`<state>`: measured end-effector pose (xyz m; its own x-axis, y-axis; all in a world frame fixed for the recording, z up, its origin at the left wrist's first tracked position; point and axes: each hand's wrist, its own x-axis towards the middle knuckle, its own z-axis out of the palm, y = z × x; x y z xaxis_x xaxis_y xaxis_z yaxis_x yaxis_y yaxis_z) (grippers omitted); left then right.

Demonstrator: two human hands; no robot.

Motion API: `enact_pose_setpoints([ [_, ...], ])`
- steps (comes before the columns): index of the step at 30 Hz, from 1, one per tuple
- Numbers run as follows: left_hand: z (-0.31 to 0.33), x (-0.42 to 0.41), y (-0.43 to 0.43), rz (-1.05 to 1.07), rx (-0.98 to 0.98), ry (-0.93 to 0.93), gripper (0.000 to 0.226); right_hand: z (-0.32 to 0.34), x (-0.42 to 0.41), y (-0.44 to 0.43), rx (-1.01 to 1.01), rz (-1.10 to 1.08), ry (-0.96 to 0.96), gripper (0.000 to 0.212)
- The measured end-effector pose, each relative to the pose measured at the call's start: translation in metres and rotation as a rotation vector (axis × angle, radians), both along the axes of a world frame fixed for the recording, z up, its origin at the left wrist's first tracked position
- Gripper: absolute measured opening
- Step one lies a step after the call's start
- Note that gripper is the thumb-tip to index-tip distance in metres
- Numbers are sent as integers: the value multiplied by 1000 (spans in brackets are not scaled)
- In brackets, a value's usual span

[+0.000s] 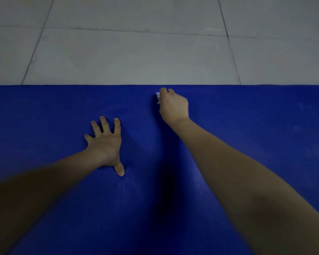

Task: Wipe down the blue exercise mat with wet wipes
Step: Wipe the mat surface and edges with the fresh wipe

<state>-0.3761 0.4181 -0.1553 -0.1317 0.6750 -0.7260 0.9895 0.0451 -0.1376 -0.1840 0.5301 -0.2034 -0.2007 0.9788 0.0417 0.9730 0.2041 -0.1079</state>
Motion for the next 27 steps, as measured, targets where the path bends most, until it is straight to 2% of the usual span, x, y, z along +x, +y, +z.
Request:
enact_pose_setpoints([
  [5,-1,0,0,10,0,-4,179,-4,74,21,55,-187,5,22],
  [10,-4,-3,-1,2,19,-11,179,3,164,32,18,-526,-38,26],
  [14,-5,-3,-2,-7,33,-12,180,8,169,34,-42,-688,-11,25],
  [22,-7,-4,-2,-8,37,-7,180,0,40,38,-46,-409,56,20],
  [27,-7,-9,-4,-30,45,1,178,9,-20,35,-115,-277,144,18],
])
